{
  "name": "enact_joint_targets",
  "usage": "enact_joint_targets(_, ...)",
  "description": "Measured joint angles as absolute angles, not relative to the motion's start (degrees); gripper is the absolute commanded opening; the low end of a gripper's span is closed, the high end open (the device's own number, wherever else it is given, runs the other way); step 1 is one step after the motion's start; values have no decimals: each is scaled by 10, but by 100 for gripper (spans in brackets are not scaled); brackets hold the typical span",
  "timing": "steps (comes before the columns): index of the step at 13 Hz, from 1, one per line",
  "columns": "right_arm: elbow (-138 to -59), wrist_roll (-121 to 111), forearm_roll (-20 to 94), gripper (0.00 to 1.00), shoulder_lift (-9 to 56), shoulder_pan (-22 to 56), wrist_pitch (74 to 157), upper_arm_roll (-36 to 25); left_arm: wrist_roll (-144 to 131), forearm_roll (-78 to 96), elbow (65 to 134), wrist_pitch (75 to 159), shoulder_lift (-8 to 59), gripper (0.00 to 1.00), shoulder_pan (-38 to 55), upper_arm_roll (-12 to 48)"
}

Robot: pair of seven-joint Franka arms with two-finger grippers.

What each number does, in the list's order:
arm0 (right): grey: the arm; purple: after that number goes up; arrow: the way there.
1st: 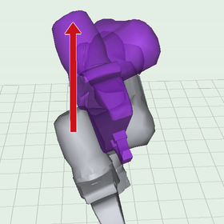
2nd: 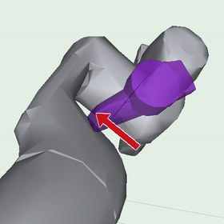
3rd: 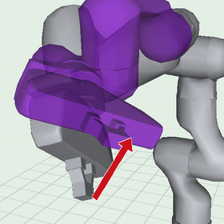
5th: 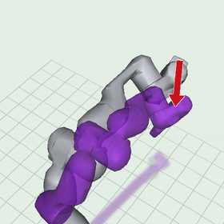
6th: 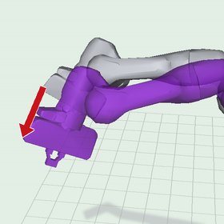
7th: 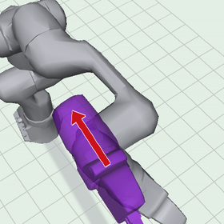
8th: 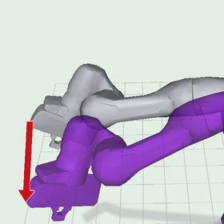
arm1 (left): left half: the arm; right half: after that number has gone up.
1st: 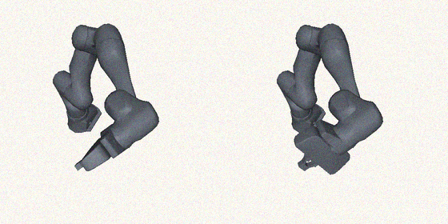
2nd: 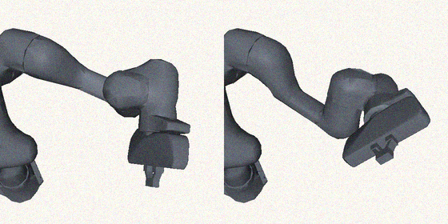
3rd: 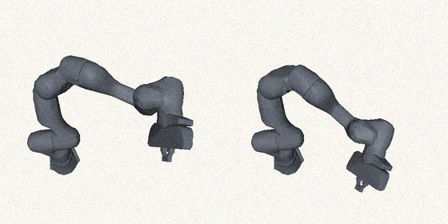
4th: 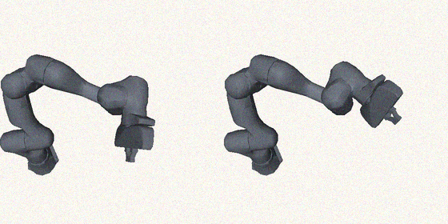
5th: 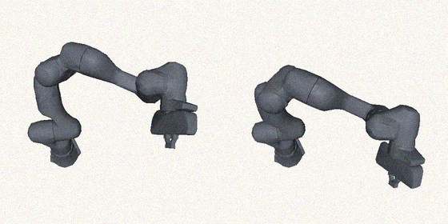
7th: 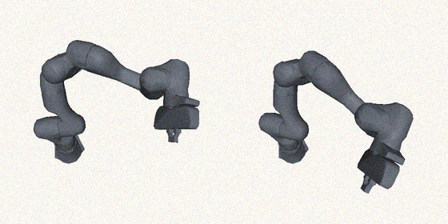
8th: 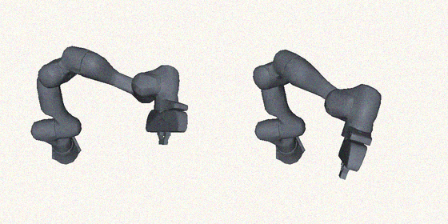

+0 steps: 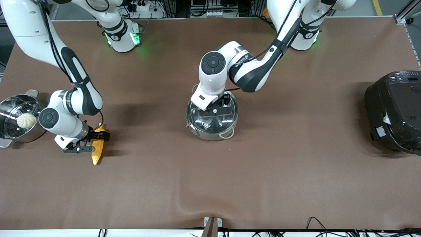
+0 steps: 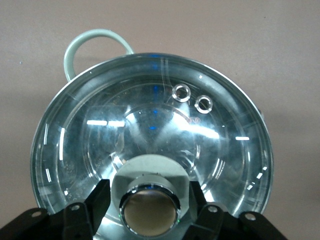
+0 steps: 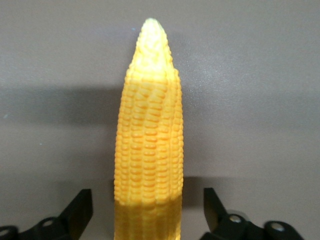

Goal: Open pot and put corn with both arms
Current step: 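Grasp the lid knob with the left gripper while the right gripper grasps the corn, then lift the lid off with the left gripper while the right gripper lifts the corn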

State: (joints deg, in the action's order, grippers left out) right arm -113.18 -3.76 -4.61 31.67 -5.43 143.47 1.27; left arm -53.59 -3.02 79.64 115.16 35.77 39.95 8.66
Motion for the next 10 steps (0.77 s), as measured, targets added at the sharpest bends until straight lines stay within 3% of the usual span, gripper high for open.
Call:
enact_joint_targets(1,-1132,-38,-46,7,317,-55,1434,13,-537,-32,796,1152,358,42,400,87)
enact_joint_targets(2,-1131,-38,-46,1,317,-55,1431,13,-541,-32,796,1153,358,25,400,87)
enact_joint_targets(4,-1127,-38,-46,0,317,-55,1413,13,-558,-33,796,1152,358,4,401,87)
enact_joint_targets(10,-1058,-26,-46,0,297,-52,1299,21,-598,-34,794,1149,355,0,402,87)
